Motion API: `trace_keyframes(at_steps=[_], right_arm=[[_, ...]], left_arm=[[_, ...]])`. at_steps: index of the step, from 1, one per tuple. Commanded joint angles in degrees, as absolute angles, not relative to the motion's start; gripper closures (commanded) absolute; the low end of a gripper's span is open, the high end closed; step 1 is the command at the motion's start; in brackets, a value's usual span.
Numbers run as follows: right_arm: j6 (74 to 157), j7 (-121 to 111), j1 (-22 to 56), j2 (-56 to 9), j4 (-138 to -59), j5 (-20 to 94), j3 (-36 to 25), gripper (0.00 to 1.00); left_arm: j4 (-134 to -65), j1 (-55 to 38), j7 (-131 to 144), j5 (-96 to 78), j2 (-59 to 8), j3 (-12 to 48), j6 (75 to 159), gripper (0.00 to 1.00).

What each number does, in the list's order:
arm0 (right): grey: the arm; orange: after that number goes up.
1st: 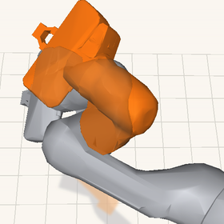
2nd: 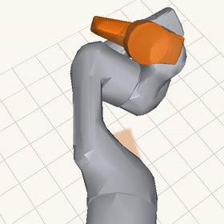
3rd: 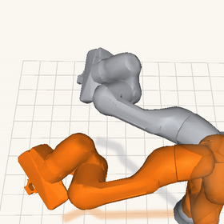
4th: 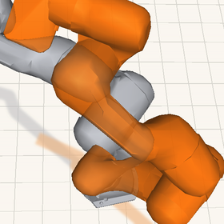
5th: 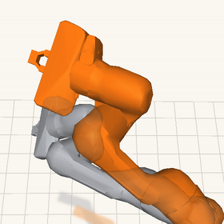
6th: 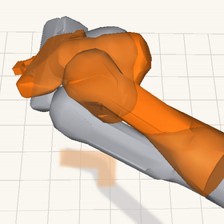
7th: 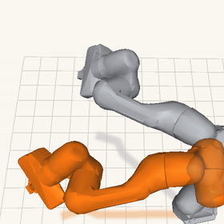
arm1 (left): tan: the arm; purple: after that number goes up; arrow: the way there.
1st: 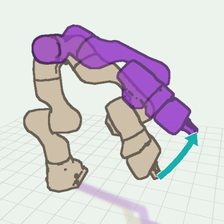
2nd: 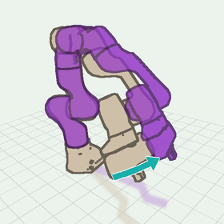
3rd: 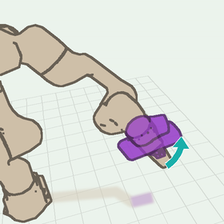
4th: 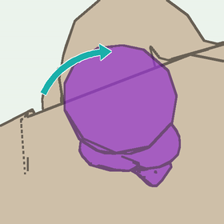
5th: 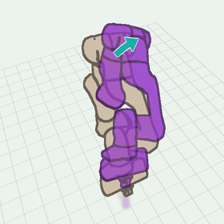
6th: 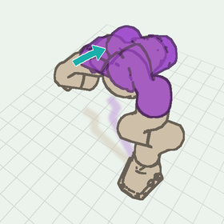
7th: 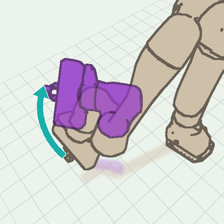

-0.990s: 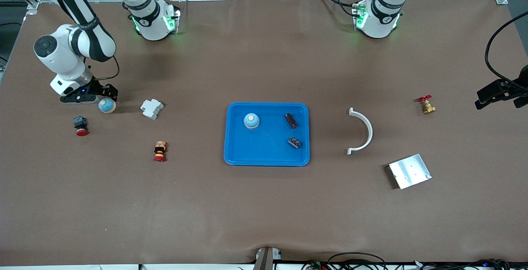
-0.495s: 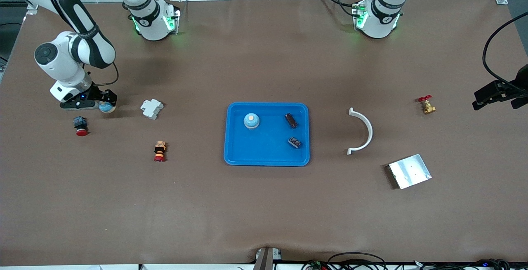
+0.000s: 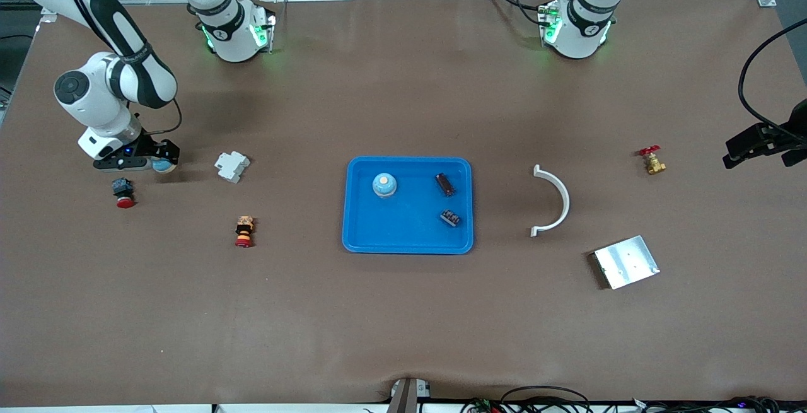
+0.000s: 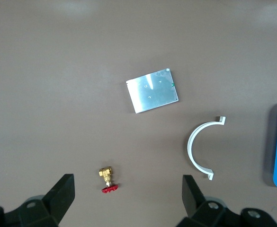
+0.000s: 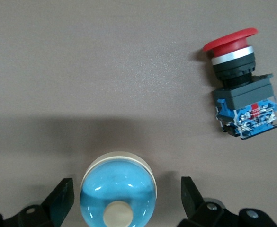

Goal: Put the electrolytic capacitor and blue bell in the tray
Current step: 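Lower the right gripper and grasp the second bell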

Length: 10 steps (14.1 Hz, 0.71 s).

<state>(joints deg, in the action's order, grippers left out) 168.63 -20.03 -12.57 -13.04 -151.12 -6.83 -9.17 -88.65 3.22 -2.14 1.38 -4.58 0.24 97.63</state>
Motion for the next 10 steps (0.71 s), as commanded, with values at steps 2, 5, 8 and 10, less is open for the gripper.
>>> trace_keyframes(at_steps=[2, 5, 8, 10], right_arm=[[168.7, -20.9, -13.4, -13.4, -150.6, -6.9, -8.4, 0.68], [168.7, -20.8, -13.5, -13.4, -150.6, -6.9, -8.3, 1.00], [168.4, -20.7, -13.4, -12.7, -150.6, -6.9, -8.1, 1.00], [168.1, -20.6, -13.4, -12.4, -150.6, -6.9, -8.0, 1.00]], left_arm=[[-88.2, 3.0, -1.6, 0.7, -4.7, -0.2, 97.1, 0.00], [-88.2, 3.0, -1.6, 0.7, -4.7, -0.2, 97.1, 0.00], [-88.2, 3.0, -1.6, 0.7, -4.7, -0.2, 97.1, 0.00], [-88.2, 3.0, -1.6, 0.7, -4.7, -0.2, 97.1, 0.00]])
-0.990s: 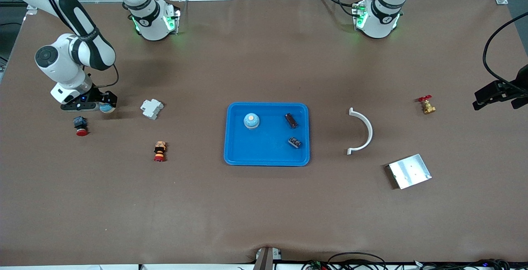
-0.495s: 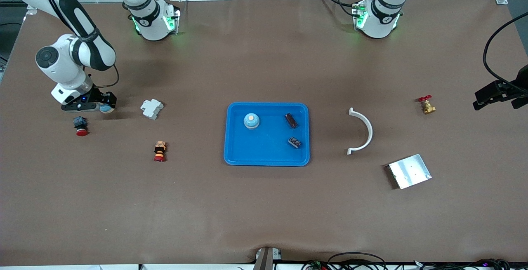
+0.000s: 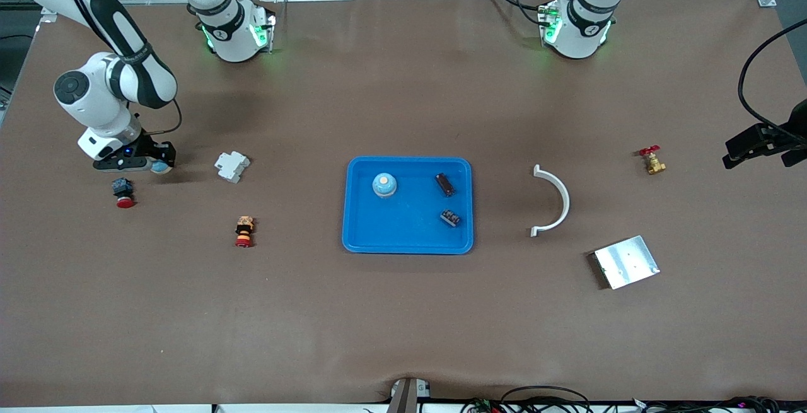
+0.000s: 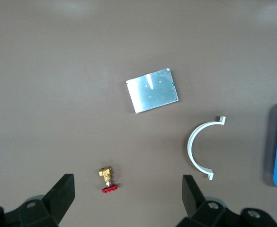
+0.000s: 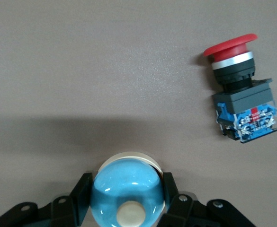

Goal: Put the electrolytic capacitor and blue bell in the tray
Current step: 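Lower the right gripper and grasp the second bell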

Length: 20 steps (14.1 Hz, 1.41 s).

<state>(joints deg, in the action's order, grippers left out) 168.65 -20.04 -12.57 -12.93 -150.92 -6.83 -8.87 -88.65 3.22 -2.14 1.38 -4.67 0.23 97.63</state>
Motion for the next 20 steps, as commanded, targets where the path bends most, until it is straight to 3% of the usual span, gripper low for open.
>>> trace_keyframes(at_steps=[1, 5, 9, 13, 17, 20], right_arm=[[167.8, -20.5, -13.3, -11.9, -150.6, -6.9, -7.9, 1.00], [159.6, -20.4, -12.9, -7.8, -149.1, -4.1, -5.5, 1.00], [142.6, -20.5, -12.0, -4.8, -140.7, 2.6, -2.4, 1.00], [131.1, -18.4, -9.1, -4.5, -130.8, 3.3, -2.4, 1.00], [119.1, -8.4, -3.1, -4.5, -121.0, 4.0, -2.4, 1.00], [114.7, 2.4, 3.0, -4.6, -115.7, 4.0, -2.5, 1.00]], left_arm=[[-88.2, 3.0, -1.6, 0.7, -4.7, -0.2, 97.1, 0.00], [-88.2, 3.1, -1.6, 0.7, -4.7, -0.2, 97.1, 0.00], [-88.2, 3.0, -1.6, 0.7, -4.7, -0.2, 97.1, 0.00], [-88.2, 3.2, -1.5, 0.7, -4.8, -0.2, 97.1, 0.00], [-88.2, 3.1, -1.6, 0.7, -4.7, -0.2, 97.1, 0.00], [-88.2, 3.2, -1.6, 0.7, -4.7, -0.2, 97.1, 0.00]])
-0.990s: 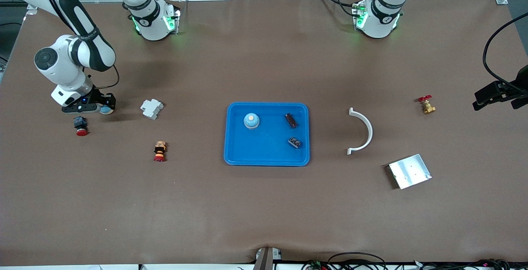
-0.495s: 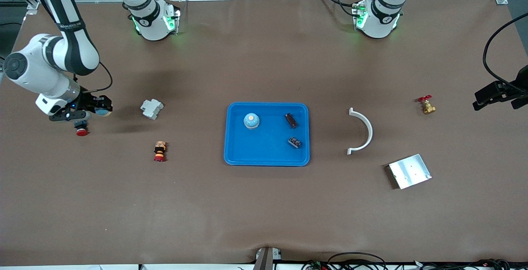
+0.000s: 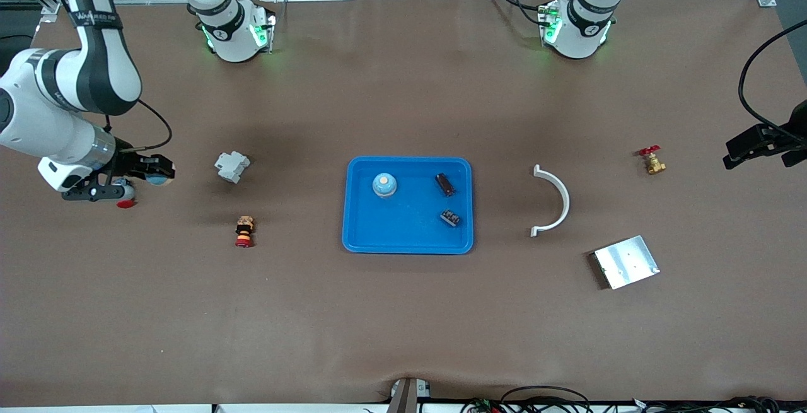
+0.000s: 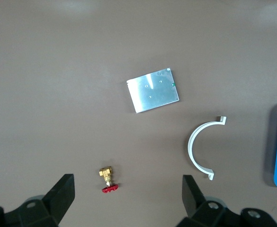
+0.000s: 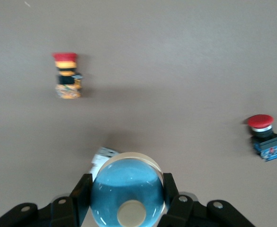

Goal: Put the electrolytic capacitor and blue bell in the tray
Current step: 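Carry the bell to the tray with the right gripper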

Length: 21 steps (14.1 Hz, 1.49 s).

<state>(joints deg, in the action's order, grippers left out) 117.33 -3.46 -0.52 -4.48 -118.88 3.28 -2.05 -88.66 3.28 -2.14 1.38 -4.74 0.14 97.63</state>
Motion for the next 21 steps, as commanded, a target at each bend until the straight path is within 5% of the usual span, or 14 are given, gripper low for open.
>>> trace_keyframes(at_steps=[1, 12, 21], right_arm=[[114.5, 5.7, 4.9, -4.7, -114.9, 4.0, -2.5, 1.00], [118.7, 37.4, 24.1, -10.8, -108.2, 3.7, -2.5, 1.00], [122.3, 50.9, 33.8, -28.1, -94.4, 2.8, -2.7, 1.00]], left_arm=[[-88.2, 3.2, -1.6, 0.7, -4.7, -0.2, 97.1, 0.00], [-88.2, 3.2, -1.6, 0.8, -4.8, -0.2, 97.1, 0.00], [-88.2, 3.3, -1.5, 0.7, -4.7, -0.2, 97.1, 0.00]])
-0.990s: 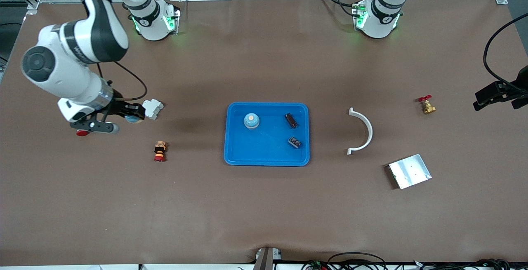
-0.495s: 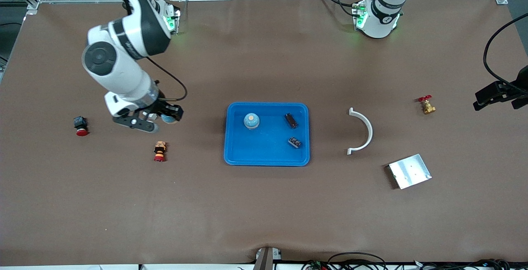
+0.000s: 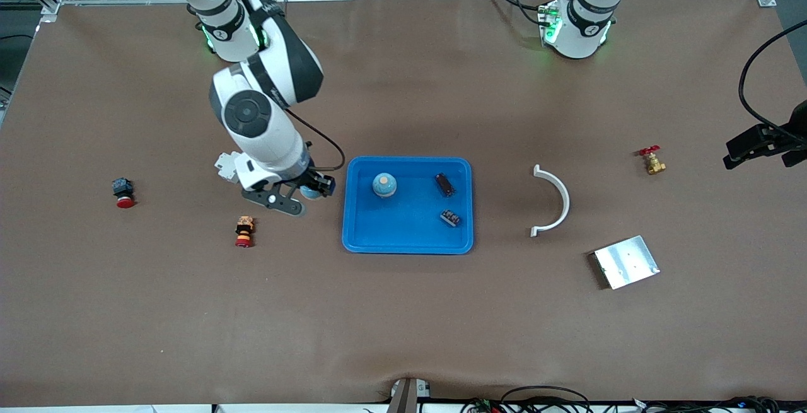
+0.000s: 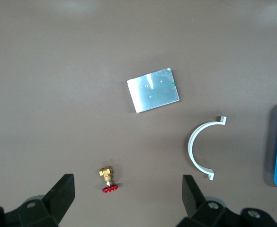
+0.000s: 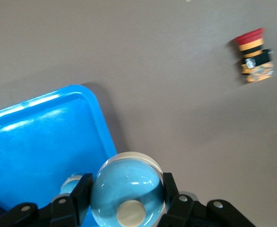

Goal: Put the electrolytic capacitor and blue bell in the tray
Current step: 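Carry the bell to the tray with the right gripper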

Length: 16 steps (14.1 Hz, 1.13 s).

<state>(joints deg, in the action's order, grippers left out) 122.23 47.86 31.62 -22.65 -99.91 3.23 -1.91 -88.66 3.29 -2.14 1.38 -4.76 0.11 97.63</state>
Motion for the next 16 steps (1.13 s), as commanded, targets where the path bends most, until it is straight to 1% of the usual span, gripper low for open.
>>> trace_keyframes(at_steps=[1, 3, 5, 8, 13, 16], right_arm=[[123.0, 52.0, 34.8, -30.7, -92.7, 2.8, -2.7, 1.00], [123.7, 55.0, 36.9, -35.0, -90.2, 1.4, -2.8, 1.00], [125.5, 58.6, 38.1, -37.6, -88.2, 0.1, -2.8, 1.00], [125.8, 59.1, 38.4, -38.6, -87.2, 0.1, -2.8, 1.00], [129.1, 59.2, 38.6, -40.9, -86.5, 0.0, -2.8, 1.00], [129.2, 61.0, 39.8, -43.1, -84.3, -0.8, -3.0, 1.00]], left_arm=[[-88.2, 3.3, -1.6, 0.7, -4.7, -0.2, 97.1, 0.00], [-88.2, 3.2, -1.5, 0.7, -4.8, -0.2, 97.1, 0.00], [-88.2, 3.3, -1.6, 0.7, -5.0, -0.2, 97.1, 0.00], [-88.2, 3.3, -1.5, 0.7, -5.0, -0.2, 97.1, 0.00], [-88.2, 3.3, -1.6, 0.7, -5.1, -0.2, 97.2, 0.00], [-88.2, 3.3, -1.5, 0.6, -5.1, -0.2, 97.1, 0.00]])
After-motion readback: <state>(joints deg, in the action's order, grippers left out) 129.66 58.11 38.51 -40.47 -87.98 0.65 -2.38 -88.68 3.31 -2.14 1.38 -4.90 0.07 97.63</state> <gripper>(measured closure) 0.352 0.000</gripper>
